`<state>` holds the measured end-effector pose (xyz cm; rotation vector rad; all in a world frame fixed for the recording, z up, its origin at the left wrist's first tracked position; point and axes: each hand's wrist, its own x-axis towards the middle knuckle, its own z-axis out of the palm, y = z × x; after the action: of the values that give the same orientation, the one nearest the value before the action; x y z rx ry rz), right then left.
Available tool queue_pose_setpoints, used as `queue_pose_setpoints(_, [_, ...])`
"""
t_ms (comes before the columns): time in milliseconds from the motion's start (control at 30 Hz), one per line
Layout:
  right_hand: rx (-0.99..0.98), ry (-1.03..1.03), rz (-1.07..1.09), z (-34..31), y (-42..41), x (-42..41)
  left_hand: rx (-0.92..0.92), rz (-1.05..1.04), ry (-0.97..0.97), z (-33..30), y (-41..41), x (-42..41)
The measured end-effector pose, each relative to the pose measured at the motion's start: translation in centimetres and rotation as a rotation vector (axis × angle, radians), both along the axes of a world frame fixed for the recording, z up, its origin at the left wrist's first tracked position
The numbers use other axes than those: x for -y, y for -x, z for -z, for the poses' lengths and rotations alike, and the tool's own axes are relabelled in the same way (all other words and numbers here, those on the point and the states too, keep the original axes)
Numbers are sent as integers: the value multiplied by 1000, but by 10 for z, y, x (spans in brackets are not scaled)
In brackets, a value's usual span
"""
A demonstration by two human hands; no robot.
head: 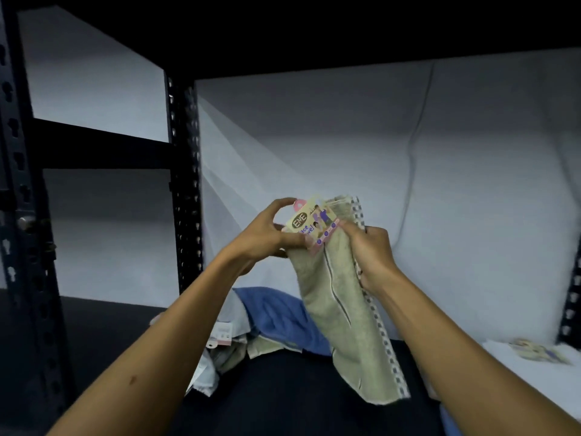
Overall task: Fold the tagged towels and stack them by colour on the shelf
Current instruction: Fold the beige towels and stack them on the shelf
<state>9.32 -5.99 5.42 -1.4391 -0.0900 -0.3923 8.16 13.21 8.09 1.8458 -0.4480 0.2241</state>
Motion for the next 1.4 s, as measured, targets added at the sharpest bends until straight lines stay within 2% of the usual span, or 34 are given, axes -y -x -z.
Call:
queue_pose_setpoints(100, [-21,-48,-40,-2,4,15,-15,15,169,21,-3,6])
queue_pose_setpoints(233, [33,-24,-114,-4,14,34,80,-57,411,27,-3,19])
queue_pose_setpoints(300, [54,-14,-180,-5,17,44,130,-81,439,25,-3,25])
queue_pose_setpoints(467, [58,79,-416,-17,28,69,222,-87,356,16,3,40])
queue_pose_setpoints(533, [84,194,-454,-25,35,78,221,-51,333,18,6,46])
queue_pose_setpoints(633, [120,471,-445,-37,46,82,208,-17,298,27,8,52])
queue_pose_setpoints(767, [244,760,-294,-39,57,75,194,-8,340,38,10,56])
queue_pose_setpoints(833, [289,820,-259,-38,59,75,193,29,335,43,12,55])
queue_pose_setpoints(933, [251,765,-225,-37,58,80,152,161,310,53,12,47])
queue_pose_setpoints(1067, [221,571,-140,-30,49,89,111,287,199,84,11,42])
queue_pose_setpoints(1200, [156,256,-90,-16,38,104,138,239,-128,130,12,36])
queue_pose_setpoints(1267, [108,175,-43,-4,32,115,62,247,-216,151,11,26])
queue_pose_setpoints(1333, [62,144,15,12,27,128,-38,202,-171,168,11,15])
queue_pose_setpoints(1400, [9,128,50,29,24,141,-99,77,-1,181,11,4])
